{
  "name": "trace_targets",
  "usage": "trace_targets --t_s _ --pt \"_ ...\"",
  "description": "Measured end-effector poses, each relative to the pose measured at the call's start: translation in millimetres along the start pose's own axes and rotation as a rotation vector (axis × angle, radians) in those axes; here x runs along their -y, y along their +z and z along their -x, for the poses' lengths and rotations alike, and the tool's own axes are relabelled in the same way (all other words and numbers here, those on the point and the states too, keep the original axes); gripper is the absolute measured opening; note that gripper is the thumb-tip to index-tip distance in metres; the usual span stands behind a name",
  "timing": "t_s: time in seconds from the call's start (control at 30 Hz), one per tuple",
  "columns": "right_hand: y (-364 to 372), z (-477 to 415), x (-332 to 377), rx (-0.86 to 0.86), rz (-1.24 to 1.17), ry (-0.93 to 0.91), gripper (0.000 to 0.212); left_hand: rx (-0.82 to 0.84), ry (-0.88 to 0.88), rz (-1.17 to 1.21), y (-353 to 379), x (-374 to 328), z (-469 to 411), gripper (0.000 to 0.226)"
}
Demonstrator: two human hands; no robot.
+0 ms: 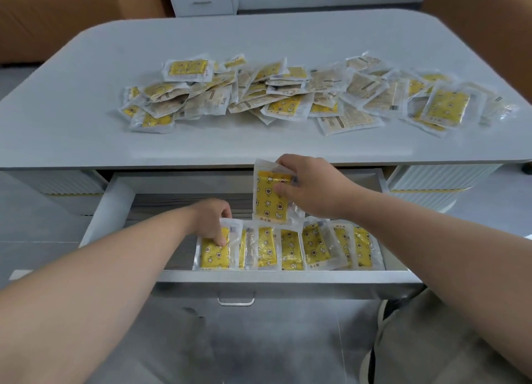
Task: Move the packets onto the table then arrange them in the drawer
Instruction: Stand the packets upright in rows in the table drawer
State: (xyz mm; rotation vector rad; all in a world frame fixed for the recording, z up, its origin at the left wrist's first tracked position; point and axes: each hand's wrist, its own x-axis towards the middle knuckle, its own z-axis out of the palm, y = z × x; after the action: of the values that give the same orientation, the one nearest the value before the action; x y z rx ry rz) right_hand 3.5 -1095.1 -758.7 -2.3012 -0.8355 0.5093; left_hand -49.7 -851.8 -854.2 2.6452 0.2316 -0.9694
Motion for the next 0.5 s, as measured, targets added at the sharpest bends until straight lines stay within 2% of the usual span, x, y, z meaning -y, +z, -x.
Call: trace_targets --t_s 0.1,0.23,0.3,0.43,0.5 --pt "0.6 -1.2 -0.7 0.002 0.0 0.01 0.022 -0.087 0.008 -0.106 3.5 -1.0 3.1 0.057" --pt "2.2 -4.1 -2.3 0.046 -0.022 0.052 0.021 -0.107 -0.027 -0.271 -8.5 -20.6 15.8 0.078" --pt "4.1 -5.3 -2.6 0.07 -0.021 0.062 0.024 -0.11 0.006 -0.096 -28.0 -37.4 29.1 0.083" --pt "12.8 -8.4 -1.3 0.082 -0.058 0.088 0.021 -0.078 0.245 0.547 -64.6 -59.1 69.1 0.054" --pt "21.0 -9.7 0.8 0.082 -0.11 0.119 0.029 -0.088 0.254 0.647 -65.7 -59.2 78.4 0.045"
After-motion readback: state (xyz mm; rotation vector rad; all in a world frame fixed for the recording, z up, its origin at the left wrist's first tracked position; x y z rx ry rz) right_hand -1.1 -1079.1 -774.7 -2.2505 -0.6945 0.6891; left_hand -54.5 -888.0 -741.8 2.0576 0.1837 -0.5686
